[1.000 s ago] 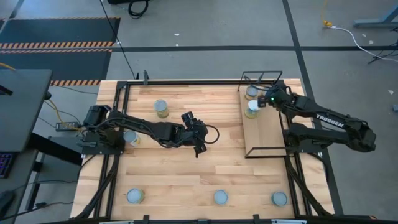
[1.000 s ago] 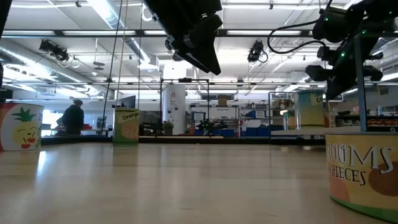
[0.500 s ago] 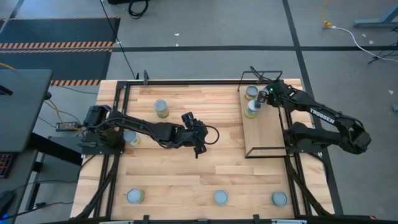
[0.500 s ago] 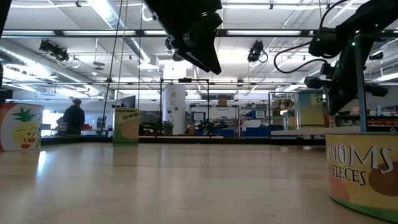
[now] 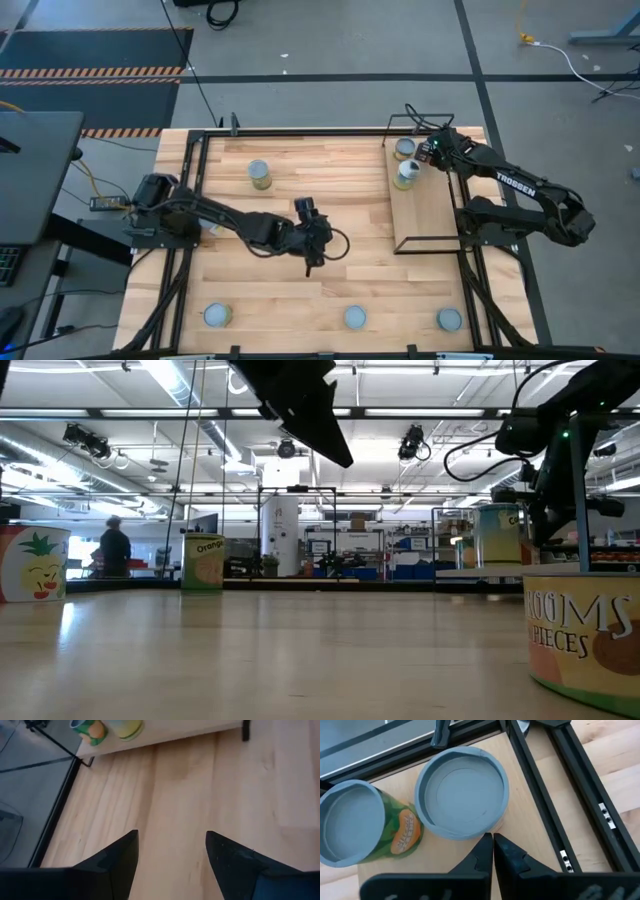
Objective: Pick and place cans onto a shelf
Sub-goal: Adjust the canned diced tomatoes on the shelf
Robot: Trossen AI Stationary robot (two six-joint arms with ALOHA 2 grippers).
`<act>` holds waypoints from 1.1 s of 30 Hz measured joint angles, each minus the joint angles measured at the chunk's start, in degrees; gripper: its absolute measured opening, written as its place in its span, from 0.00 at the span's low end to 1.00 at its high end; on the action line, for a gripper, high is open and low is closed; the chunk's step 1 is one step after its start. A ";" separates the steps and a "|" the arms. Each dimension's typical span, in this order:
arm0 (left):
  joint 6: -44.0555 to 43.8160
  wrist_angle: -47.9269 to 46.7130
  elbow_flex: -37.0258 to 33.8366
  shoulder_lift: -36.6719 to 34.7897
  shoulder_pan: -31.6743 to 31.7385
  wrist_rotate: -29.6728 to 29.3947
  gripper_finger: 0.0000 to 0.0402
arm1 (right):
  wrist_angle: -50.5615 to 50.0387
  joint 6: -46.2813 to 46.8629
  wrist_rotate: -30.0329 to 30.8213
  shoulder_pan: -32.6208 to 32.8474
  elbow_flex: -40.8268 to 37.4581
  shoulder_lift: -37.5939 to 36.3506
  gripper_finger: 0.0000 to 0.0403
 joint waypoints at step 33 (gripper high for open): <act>-43.67 -20.24 -21.33 -23.95 4.68 -18.80 0.73 | 27.04 -49.47 -18.03 21.14 5.20 -18.13 0.23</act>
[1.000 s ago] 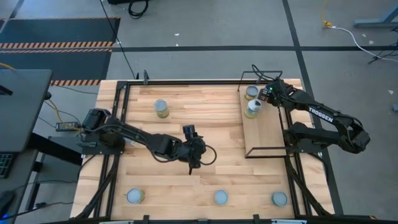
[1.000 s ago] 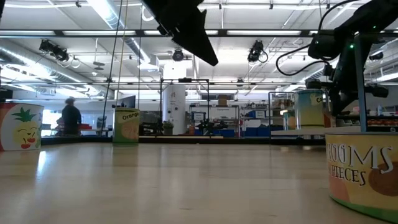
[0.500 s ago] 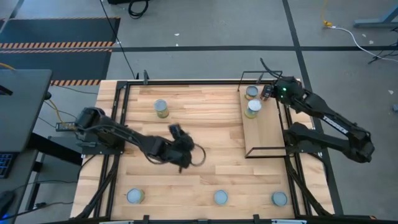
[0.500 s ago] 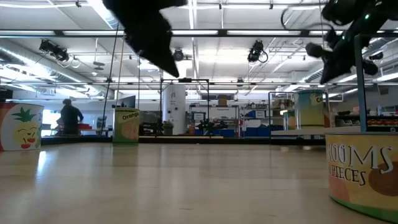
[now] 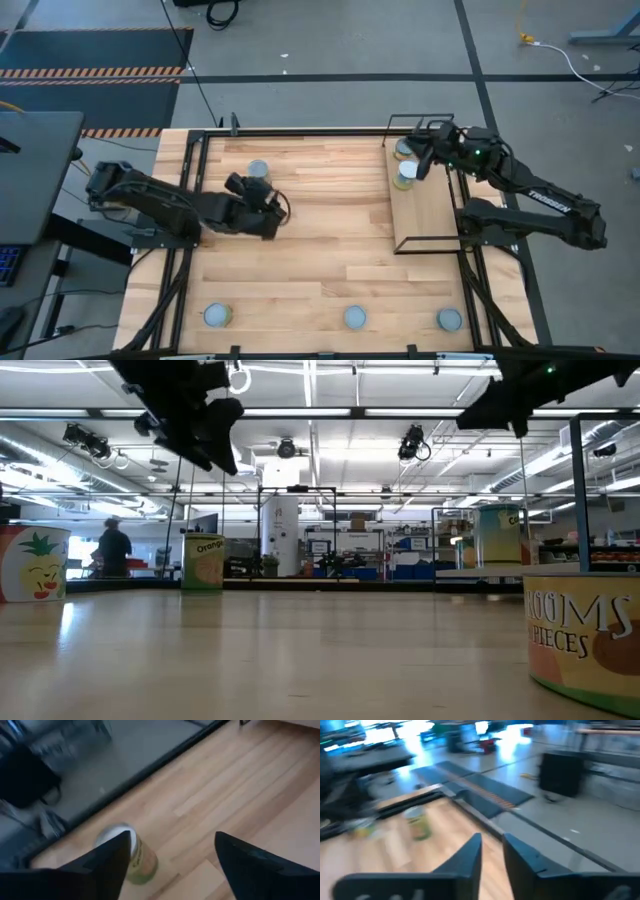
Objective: Pick and place cans onto a shelf
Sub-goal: Adjust the canned diced tomatoes on the shelf, then put the canned oranges on the shelf
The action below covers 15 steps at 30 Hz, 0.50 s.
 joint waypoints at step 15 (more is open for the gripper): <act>-2.92 0.43 -8.76 -2.21 22.32 17.28 0.89 | 6.35 -6.30 -15.00 2.53 -0.02 7.49 0.74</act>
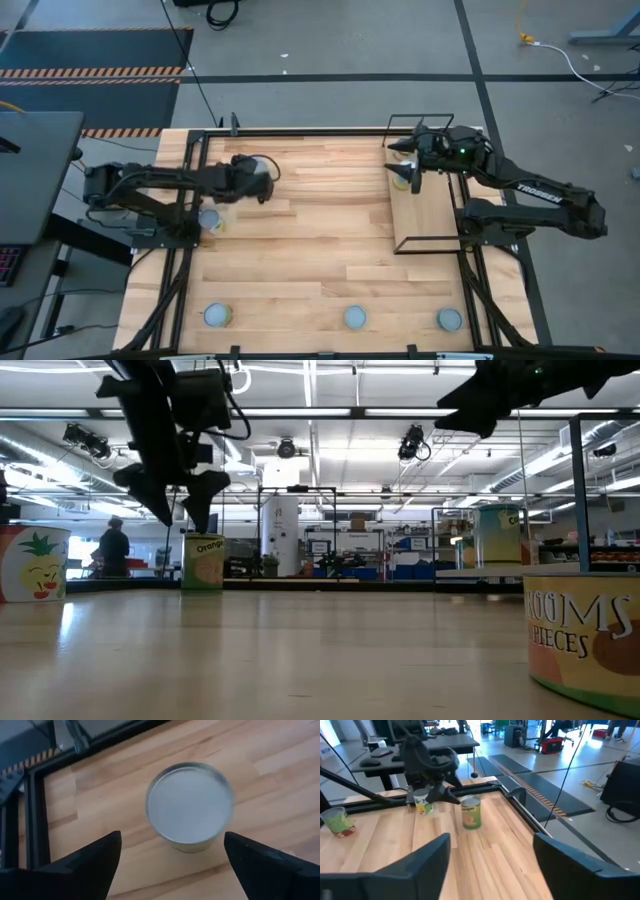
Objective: Pick and place cans onto a shelf
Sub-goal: Put the canned oranges on the shelf
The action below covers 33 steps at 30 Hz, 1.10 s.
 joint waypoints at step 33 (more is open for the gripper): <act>10.86 12.61 0.02 4.27 17.67 12.23 0.89 | -0.03 1.57 1.64 0.00 0.00 4.80 0.91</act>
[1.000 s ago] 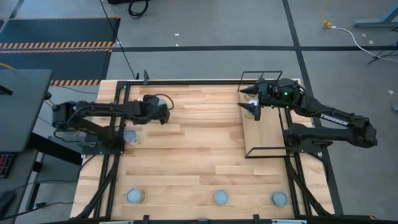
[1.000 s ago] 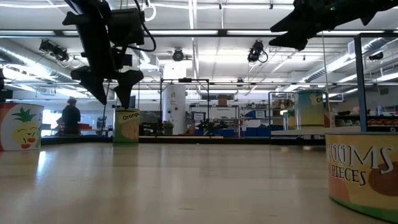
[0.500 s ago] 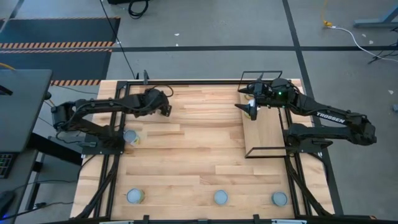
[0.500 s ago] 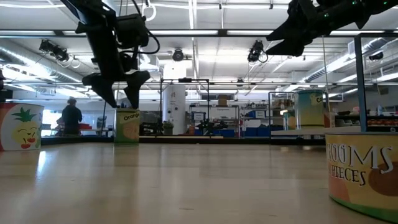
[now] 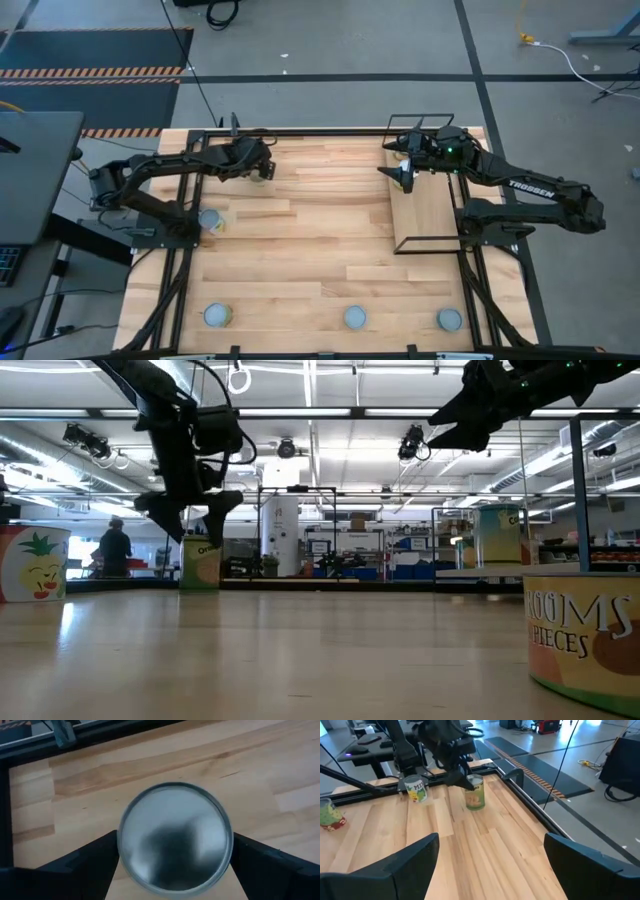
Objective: Pick and place cans onto a shelf
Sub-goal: Put the canned oranges on the shelf
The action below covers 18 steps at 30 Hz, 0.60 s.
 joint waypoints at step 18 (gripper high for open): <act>8.79 18.68 0.07 7.80 -5.44 5.96 0.77 | -0.74 -0.20 -0.22 0.12 0.00 -0.11 0.91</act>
